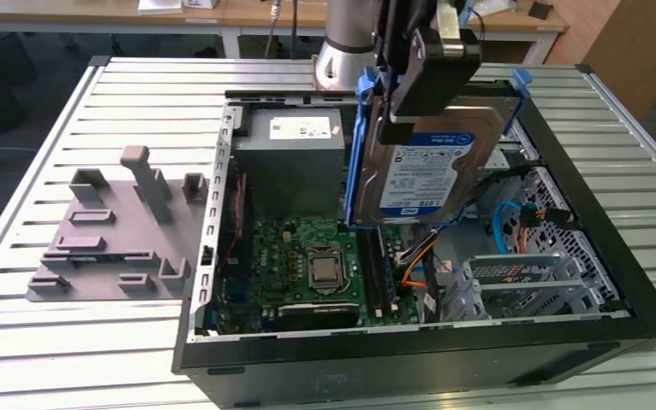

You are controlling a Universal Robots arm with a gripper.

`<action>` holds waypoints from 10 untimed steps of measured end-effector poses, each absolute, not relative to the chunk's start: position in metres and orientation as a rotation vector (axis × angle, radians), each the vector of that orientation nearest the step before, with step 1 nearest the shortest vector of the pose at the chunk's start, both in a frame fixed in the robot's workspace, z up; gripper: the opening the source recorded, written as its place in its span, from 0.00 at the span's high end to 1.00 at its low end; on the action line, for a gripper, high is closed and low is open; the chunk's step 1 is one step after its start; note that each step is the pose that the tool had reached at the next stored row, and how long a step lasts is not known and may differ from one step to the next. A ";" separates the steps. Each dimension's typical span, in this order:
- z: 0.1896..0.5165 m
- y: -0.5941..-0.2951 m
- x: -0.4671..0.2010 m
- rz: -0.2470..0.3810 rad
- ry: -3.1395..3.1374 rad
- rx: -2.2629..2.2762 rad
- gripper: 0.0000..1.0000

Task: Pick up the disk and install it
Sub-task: 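Insert the disk into the insertion slot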

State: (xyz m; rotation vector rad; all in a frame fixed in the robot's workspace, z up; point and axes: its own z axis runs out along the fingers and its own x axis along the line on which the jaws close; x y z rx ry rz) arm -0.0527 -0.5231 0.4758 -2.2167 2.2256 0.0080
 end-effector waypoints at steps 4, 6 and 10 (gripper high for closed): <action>0.476 -0.523 -0.048 0.008 2.226 -2.217 0.64; 0.476 -0.523 -0.047 0.008 2.226 -2.217 0.64; 0.475 -0.526 -0.046 0.007 2.226 -2.217 0.64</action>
